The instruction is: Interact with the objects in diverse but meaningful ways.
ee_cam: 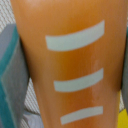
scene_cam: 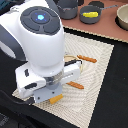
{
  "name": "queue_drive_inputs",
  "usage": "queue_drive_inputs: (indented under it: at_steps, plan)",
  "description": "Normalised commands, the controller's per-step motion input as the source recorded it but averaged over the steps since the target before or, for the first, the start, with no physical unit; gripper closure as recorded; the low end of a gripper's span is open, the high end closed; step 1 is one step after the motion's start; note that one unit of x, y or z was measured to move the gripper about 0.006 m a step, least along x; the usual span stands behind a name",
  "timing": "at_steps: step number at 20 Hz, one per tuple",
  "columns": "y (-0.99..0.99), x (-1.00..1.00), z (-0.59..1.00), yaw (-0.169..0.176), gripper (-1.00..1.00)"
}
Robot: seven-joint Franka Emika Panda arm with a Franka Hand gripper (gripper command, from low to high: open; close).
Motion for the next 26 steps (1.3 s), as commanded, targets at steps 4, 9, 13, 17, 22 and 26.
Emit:
queue_drive_inputs:
  at_steps: [4, 9, 13, 17, 22, 26]
  plan:
    - [-0.06, 0.19, 0.0, 0.057, -1.0]
    - [-0.04, 0.09, 0.8, 0.043, -1.0]
    - [0.01, 0.02, 1.0, 0.024, -1.0]
    - [0.03, 0.0, 1.0, 0.021, -1.0]
    - [0.1, -0.01, 0.7, 0.023, -1.0]
    - [0.13, 0.0, 0.44, 0.028, -1.0]
